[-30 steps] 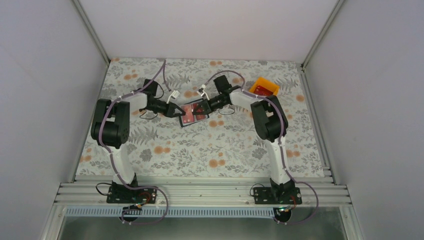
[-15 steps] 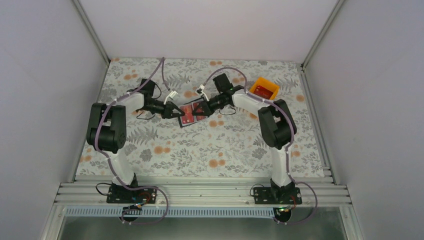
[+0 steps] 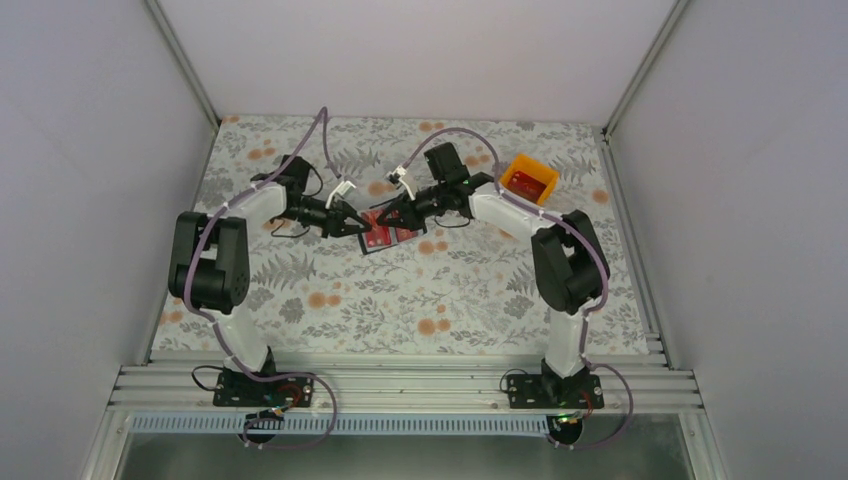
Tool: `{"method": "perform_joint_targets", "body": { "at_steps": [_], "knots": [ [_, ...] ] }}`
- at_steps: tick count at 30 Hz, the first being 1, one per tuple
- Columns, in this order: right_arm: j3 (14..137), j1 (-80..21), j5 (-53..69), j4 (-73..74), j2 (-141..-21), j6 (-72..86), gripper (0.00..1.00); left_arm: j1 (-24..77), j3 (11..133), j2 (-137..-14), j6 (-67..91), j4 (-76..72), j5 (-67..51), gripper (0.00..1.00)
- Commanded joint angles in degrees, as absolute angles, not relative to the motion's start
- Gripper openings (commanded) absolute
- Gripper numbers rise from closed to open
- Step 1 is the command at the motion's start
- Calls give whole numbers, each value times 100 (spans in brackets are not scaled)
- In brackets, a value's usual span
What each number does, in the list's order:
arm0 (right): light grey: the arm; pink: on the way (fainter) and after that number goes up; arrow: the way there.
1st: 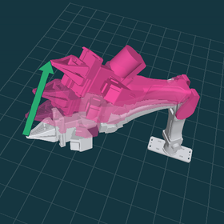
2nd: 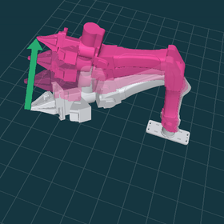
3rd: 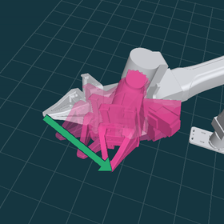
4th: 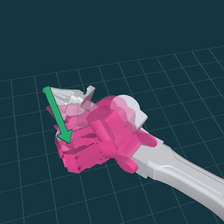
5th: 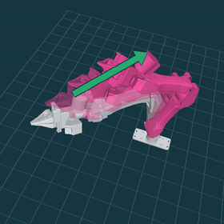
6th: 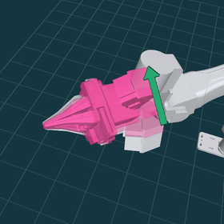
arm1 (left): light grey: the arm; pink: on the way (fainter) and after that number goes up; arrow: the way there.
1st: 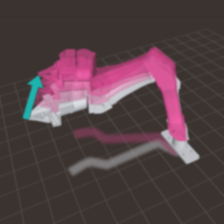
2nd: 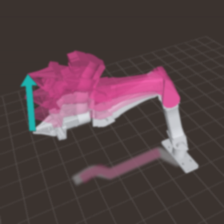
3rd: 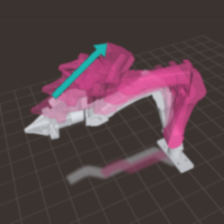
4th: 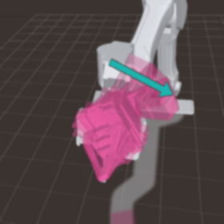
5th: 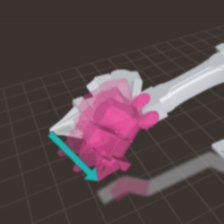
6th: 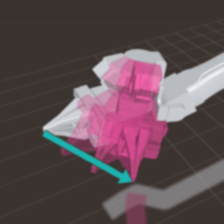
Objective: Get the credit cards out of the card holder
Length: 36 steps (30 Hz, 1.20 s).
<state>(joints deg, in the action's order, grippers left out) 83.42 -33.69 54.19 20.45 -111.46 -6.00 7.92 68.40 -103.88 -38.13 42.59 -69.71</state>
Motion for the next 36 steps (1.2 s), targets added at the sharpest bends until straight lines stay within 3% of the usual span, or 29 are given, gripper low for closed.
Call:
{"method": "perform_joint_targets", "body": {
  "at_steps": [1, 5, 10, 13, 25, 32, 33, 34, 36],
  "knots": [
    [8482, -3658, 5970, 1250, -10783, -694, 5, 1022, 7008, -10186, -3948, 4113, -7161, 2],
    [8485, -3633, 5887, 1559, -10762, -794, 4, 955, 7023, -10201, -3950, 4193, -7196, 3],
    [8124, -3508, 5978, 1545, -10521, -722, 4, 846, 6975, -10041, -3973, 4111, -6988, 37],
    [8113, -3458, 6092, 1561, -10302, -842, 5, 845, 6963, -9903, -4051, 4087, -6779, 51],
    [8265, -3163, 6273, 1848, -10025, -1050, 4, 540, 7032, -9556, -4780, 4701, -6765, 78],
    [8361, -3163, 6458, 1762, -10087, -977, 4, 807, 7061, -9647, -4875, 4830, -7049, 79],
    [8374, -3159, 6451, 1766, -10106, -971, 4, 821, 7103, -9677, -4934, 4906, -7125, 75],
    [8385, -3163, 6414, 1767, -10115, -961, 4, 825, 7174, -9709, -5026, 5033, -7242, 65],
    [8382, -3161, 6352, 1770, -10177, -958, 5, 826, 7319, -9765, -5301, 5358, -7472, 39]
  ]
}}
